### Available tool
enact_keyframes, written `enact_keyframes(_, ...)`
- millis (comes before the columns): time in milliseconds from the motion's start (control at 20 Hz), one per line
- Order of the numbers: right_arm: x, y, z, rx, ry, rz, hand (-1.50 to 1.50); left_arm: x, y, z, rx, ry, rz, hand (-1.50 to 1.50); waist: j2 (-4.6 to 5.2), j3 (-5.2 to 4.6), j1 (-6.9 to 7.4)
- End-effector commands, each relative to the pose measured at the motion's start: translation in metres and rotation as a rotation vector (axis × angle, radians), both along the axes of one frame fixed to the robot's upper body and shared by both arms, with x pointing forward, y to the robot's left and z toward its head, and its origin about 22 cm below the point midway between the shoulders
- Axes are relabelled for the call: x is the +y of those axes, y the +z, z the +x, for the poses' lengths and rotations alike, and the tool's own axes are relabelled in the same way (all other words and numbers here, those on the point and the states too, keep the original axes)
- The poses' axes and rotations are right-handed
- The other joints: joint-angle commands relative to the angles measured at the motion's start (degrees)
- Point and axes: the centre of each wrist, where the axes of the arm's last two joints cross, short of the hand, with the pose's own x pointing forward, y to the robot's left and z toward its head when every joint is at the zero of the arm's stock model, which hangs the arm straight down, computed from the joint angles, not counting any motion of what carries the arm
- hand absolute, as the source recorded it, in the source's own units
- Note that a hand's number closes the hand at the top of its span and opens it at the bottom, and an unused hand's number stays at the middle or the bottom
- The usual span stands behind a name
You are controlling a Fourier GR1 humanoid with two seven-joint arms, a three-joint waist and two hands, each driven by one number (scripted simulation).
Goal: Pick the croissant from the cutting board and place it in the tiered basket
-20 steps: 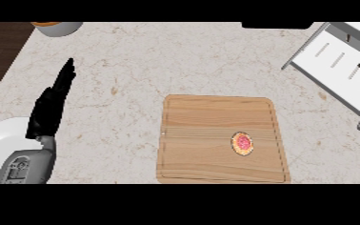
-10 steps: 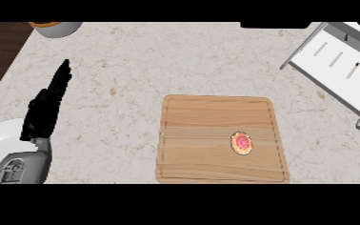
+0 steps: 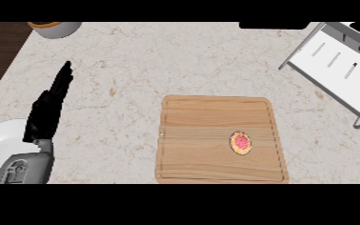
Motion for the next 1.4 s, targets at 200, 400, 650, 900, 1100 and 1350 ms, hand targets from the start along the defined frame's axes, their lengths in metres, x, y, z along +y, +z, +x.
enact_keyframes(200, -0.013, 0.0, -0.011, -0.236, -0.032, -0.04, -1.5, -0.006, 0.014, -0.002, 0.006, -0.006, 0.016, 0.0, 0.03, 0.24, -0.07)
enact_keyframes(400, -0.002, 0.025, -0.008, -0.343, -0.051, -0.081, -1.5, -0.001, -0.002, 0.003, 0.001, 0.016, 0.019, 0.0, -0.18, 0.15, -1.03)
enact_keyframes(650, -0.015, 0.068, -0.025, -0.356, -0.138, -0.043, -1.5, 0.011, 0.002, 0.003, 0.005, 0.034, -0.015, 0.0, -0.71, 0.07, -2.53)
enact_keyframes(900, -0.024, 0.059, -0.053, -0.401, -0.161, 0.087, -1.5, 0.014, -0.018, -0.019, 0.028, 0.088, 0.003, 0.0, -1.33, 0.07, -4.17)
enact_keyframes(1100, -0.024, 0.045, -0.079, -0.4, -0.134, 0.115, -1.5, 0.018, -0.009, -0.021, 0.033, 0.106, -0.001, 0.0, -2.13, 0.08, -6.34)
enact_keyframes(1350, -0.019, 0.036, -0.126, -0.462, -0.079, 0.128, -1.5, 0.037, -0.008, -0.028, 0.022, 0.128, 0.003, 0.0, -2.12, 0.12, -7.2)
